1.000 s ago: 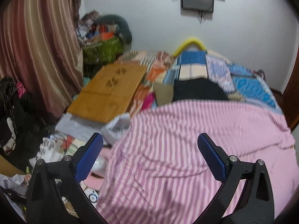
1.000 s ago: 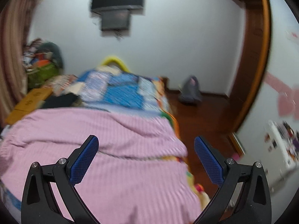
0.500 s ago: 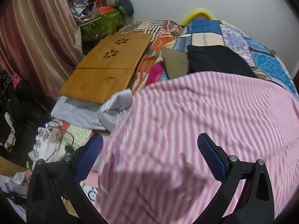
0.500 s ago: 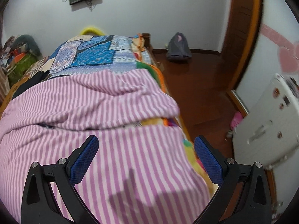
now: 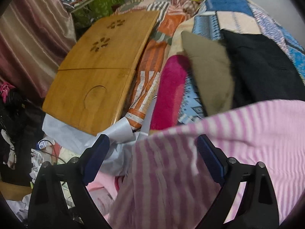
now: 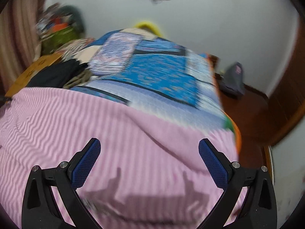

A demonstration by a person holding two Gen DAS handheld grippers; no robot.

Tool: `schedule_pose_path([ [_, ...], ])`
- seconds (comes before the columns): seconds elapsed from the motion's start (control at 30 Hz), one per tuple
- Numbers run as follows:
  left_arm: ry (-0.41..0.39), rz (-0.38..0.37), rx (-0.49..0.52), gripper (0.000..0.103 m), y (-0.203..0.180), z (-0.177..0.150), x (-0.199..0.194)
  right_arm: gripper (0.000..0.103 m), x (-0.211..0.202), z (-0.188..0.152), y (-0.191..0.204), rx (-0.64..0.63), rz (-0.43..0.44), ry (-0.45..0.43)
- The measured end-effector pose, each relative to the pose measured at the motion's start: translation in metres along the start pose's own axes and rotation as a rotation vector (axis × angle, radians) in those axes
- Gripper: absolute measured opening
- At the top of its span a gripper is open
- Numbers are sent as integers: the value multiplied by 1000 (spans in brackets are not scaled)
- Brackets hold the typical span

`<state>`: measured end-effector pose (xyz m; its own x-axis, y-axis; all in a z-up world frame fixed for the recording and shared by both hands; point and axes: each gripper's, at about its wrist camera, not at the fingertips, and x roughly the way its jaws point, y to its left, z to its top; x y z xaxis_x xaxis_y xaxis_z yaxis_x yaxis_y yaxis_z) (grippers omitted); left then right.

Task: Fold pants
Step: 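Move both tools down toward the edge of the pink striped cloth, then grasp the cloth edge with the right tool while the left tool grasps another edge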

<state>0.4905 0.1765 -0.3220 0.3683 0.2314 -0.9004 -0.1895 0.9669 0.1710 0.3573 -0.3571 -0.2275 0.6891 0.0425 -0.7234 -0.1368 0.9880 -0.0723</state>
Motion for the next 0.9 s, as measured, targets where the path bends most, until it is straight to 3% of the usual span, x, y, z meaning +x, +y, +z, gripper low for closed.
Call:
schedule_pose_path([
  [0.1, 35, -24, 5, 94, 1, 6, 19, 102, 31, 18, 23, -100, 26, 11],
  [0.2, 72, -69, 15, 87, 1, 8, 32, 100, 61, 30, 38, -169, 39, 32],
  [0.3, 96, -124, 9, 78, 1, 9, 39, 86, 87, 37, 48, -196, 91, 87],
  [0.33, 103, -145, 5, 72, 2, 9, 42, 80, 95, 37, 50, -196, 109, 109],
  [0.4, 113, -180, -19, 64, 4, 12, 45, 80, 100, 36, 48, -160, 154, 106],
  [0.47, 112, -200, -39, 46, 7, 13, 43, 71, 101, 36, 47, -113, 199, 98],
  [0.5, 116, -215, -45, 44, 7, 13, 42, 68, 99, 34, 46, -98, 209, 92],
  [0.6, 101, -182, -16, 35, 0, 14, 33, 50, 93, 33, 52, -106, 217, 79],
  [0.67, 70, -153, -9, 32, -1, 15, 21, 29, 91, 33, 57, -128, 219, 77],
  [0.73, 34, -126, -8, 32, -1, 18, 9, 14, 88, 36, 60, -142, 224, 74],
  [0.9, -42, -66, 8, 30, -1, 30, -18, 10, 86, 41, 62, -169, 155, 32],
])
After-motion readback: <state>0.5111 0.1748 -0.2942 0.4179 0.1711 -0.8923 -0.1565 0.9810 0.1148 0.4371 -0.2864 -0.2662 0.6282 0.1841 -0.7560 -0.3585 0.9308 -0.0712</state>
